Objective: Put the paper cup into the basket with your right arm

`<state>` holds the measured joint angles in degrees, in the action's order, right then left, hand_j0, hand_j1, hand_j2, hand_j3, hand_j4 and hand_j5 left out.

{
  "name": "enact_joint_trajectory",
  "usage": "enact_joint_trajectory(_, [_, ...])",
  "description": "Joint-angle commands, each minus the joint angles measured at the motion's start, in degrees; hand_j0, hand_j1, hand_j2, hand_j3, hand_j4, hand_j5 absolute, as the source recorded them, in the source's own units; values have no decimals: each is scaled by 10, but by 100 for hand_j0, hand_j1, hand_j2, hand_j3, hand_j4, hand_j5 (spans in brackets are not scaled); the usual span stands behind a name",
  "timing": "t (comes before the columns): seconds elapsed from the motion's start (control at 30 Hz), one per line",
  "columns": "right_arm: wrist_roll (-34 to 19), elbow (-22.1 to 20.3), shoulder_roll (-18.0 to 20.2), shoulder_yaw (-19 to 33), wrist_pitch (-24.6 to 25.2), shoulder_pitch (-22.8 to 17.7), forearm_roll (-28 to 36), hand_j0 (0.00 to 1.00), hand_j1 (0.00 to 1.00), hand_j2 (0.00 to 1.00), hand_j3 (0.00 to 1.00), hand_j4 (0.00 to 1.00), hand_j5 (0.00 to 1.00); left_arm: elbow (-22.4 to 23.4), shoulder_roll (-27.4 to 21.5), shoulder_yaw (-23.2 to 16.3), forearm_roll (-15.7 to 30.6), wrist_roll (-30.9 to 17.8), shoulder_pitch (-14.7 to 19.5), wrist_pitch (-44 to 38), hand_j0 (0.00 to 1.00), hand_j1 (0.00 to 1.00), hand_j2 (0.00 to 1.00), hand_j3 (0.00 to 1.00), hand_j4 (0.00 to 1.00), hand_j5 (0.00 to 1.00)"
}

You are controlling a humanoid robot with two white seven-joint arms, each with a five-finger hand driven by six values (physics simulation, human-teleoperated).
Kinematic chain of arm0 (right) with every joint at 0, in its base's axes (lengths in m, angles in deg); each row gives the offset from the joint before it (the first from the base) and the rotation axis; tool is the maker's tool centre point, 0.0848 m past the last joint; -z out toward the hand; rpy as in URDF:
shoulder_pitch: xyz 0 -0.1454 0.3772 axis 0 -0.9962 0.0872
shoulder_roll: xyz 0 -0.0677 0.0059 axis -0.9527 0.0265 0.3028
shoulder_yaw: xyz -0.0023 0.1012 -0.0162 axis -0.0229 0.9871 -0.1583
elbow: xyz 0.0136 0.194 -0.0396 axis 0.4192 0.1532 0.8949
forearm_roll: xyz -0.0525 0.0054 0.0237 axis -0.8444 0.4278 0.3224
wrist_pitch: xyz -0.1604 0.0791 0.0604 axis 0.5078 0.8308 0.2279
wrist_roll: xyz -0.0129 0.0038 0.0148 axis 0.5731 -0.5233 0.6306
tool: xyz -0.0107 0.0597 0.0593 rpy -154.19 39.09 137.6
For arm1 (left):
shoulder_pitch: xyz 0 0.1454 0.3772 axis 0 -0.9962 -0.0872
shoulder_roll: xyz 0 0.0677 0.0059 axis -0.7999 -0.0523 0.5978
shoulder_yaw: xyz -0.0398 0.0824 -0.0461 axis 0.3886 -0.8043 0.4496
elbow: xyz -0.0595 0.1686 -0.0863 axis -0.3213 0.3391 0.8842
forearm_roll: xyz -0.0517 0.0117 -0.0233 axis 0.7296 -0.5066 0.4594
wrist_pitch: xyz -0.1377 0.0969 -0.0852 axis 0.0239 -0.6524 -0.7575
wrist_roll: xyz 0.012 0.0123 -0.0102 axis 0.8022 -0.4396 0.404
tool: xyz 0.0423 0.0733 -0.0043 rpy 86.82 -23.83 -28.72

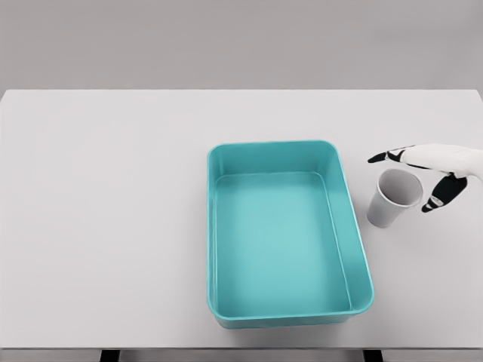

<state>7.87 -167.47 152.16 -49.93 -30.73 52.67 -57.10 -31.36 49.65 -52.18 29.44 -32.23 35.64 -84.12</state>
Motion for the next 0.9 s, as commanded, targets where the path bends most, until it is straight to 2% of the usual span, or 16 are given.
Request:
enact_joint_trajectory(0.0, [0,0,-4,-1,3,0,2,100,100,100,100,100,100,0,0,0,0,0,0,0,100,100,100,100,100,100])
enact_joint_trajectory(0.1, [0,0,-13,0,3,-1,2,100,100,100,100,100,100,0,0,0,0,0,0,0,100,100,100,100,100,100])
enact_joint_trajectory(0.67, [0,-2,-12,-1,-7,-4,6,100,100,100,100,100,100,0,0,0,0,0,0,0,100,100,100,100,100,100])
enact_joint_trajectory(0.7, [0,-2,-10,-1,-8,-4,6,99,99,99,99,99,99,0,0,0,0,0,0,0,100,100,100,100,100,100])
enact_joint_trajectory(0.8, [0,-2,-6,-1,-13,-4,6,84,84,84,84,84,84,0,0,0,0,0,0,0,100,100,100,100,100,100])
enact_joint_trajectory(0.87, [0,-2,-6,-1,-13,-4,6,80,80,80,80,80,80,0,0,0,0,0,0,0,100,100,100,100,100,100])
